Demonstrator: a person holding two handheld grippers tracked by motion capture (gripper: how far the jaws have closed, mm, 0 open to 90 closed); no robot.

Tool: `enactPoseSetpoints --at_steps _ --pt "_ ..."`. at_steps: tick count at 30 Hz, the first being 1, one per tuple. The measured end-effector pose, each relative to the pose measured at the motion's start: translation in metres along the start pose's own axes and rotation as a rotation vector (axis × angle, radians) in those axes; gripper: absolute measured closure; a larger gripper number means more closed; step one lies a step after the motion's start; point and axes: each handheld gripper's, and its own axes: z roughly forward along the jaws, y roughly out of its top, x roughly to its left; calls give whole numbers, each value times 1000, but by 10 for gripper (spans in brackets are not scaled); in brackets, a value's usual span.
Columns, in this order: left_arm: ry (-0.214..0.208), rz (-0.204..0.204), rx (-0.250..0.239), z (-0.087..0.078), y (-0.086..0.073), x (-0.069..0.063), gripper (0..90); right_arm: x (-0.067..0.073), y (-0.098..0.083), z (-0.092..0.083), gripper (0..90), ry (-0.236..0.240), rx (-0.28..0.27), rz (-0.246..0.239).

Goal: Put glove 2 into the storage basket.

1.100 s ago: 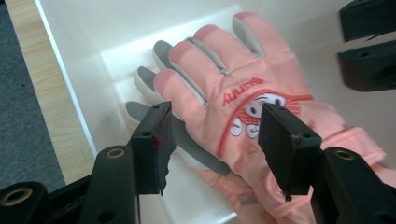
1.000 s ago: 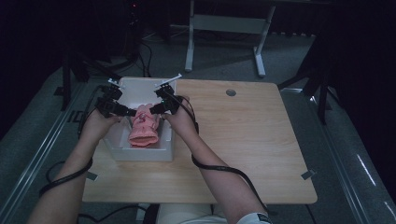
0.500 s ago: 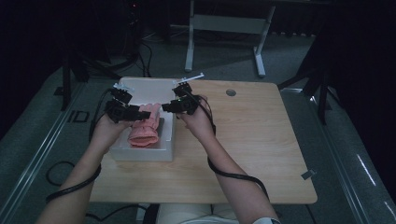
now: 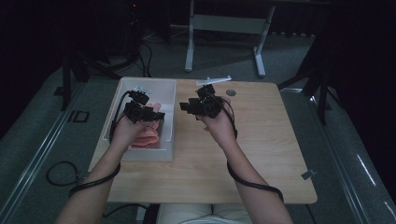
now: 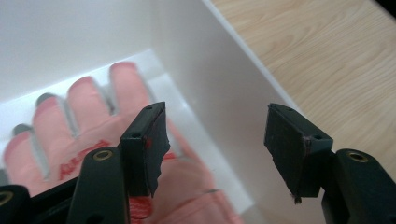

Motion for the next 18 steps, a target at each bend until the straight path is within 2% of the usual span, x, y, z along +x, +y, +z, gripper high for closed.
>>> enactPoseSetpoints --at_steps 4,5,9,14,18 --pt "-11 22 -26 -6 1 -10 392 -9 -7 -10 543 -11 -11 12" --pt "-25 29 -49 -11 2 -18 392 -12 -9 -13 541 -14 -15 17" --pt "-64 60 -89 -21 7 -35 392 -28 -26 -27 527 -45 -13 38" --pt "-105 93 -96 -20 12 -55 392 -48 -42 -39 509 -68 -16 76" --pt "-128 126 -98 -16 14 -73 383 -59 -53 -50 463 -86 -17 83"
